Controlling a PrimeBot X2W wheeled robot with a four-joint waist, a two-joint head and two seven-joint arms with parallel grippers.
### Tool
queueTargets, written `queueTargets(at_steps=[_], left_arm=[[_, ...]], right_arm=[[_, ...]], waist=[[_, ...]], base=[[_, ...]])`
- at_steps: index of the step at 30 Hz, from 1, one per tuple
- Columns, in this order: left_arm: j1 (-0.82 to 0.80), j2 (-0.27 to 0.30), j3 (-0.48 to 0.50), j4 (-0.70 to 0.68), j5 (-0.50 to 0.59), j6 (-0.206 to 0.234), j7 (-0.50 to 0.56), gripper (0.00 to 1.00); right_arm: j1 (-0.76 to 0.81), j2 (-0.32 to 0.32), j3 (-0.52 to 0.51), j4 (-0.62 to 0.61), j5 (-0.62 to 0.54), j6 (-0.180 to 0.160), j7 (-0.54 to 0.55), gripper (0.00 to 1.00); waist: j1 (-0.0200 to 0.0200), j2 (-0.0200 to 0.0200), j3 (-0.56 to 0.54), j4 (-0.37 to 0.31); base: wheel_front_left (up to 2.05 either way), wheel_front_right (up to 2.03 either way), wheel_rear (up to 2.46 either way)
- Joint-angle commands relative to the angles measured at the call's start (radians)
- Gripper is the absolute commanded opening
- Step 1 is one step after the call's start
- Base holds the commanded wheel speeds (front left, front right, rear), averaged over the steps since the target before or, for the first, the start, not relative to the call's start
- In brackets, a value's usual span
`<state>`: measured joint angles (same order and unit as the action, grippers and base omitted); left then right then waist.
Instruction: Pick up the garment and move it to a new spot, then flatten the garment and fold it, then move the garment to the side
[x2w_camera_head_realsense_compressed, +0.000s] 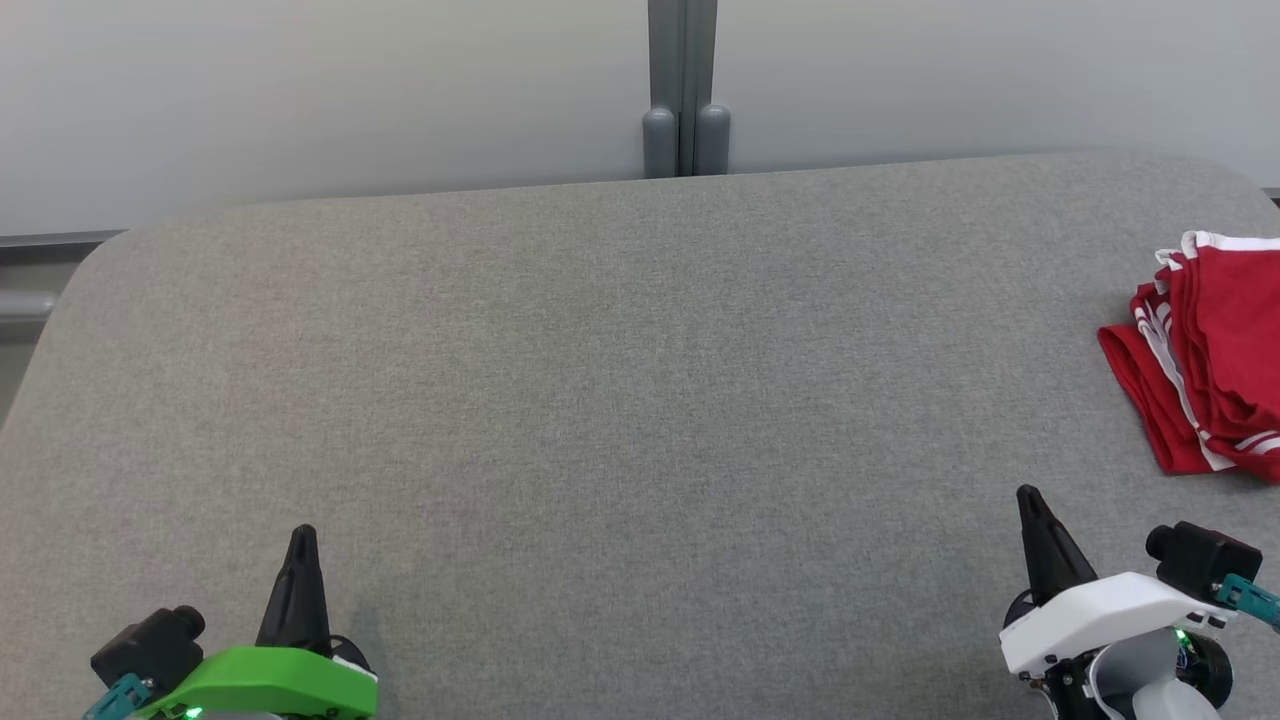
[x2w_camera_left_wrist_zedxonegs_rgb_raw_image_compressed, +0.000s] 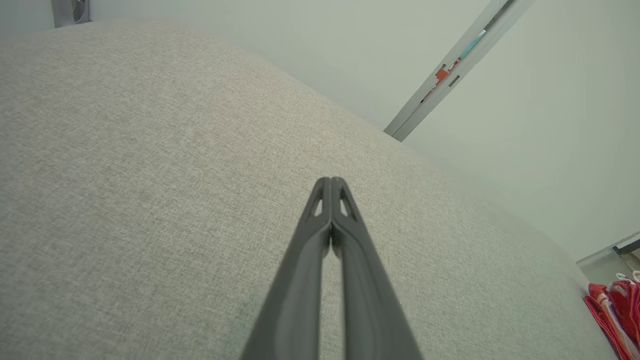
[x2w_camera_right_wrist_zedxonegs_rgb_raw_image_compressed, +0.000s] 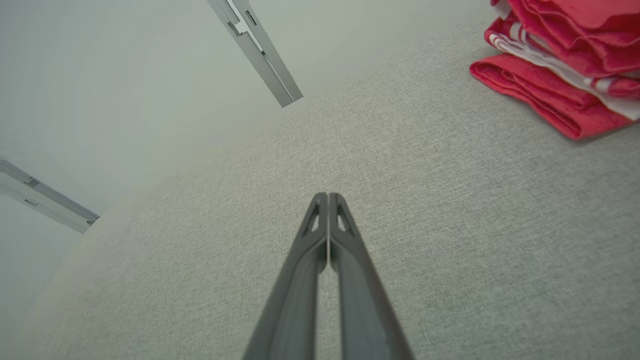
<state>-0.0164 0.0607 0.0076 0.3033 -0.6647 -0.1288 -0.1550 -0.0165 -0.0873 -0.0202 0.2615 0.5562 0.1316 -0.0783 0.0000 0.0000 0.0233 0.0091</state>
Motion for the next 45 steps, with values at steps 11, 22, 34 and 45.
queueTargets(at_steps=[11, 22, 34, 45], left_arm=[[-0.042, 0.001, 0.024, -0.024, -0.169, -0.001, 0.046, 0.00], [-0.054, 0.000, 0.038, -0.030, -0.298, -0.001, 0.083, 0.00], [-0.062, -0.002, 0.052, -0.036, -0.427, -0.002, 0.120, 0.00], [-0.071, -0.004, 0.064, -0.041, -0.528, -0.002, 0.150, 0.00]], right_arm=[[-0.039, 0.003, -0.020, -0.017, 0.188, 0.000, 0.034, 0.00], [-0.049, 0.008, -0.032, -0.018, 0.331, -0.001, 0.060, 0.00], [-0.059, 0.014, -0.045, -0.018, 0.475, -0.001, 0.087, 0.00], [-0.066, 0.019, -0.055, -0.019, 0.589, -0.001, 0.109, 0.00]], waist=[[0.0000, 0.0000, -0.002, -0.001], [0.0000, 0.0000, -0.004, -0.002], [0.0000, 0.0000, -0.007, -0.003], [0.0000, 0.0000, -0.009, -0.004]], base=[[0.00, 0.00, 0.00], [0.00, 0.00, 0.00], [0.00, 0.00, 0.00], [0.00, 0.00, 0.00]])
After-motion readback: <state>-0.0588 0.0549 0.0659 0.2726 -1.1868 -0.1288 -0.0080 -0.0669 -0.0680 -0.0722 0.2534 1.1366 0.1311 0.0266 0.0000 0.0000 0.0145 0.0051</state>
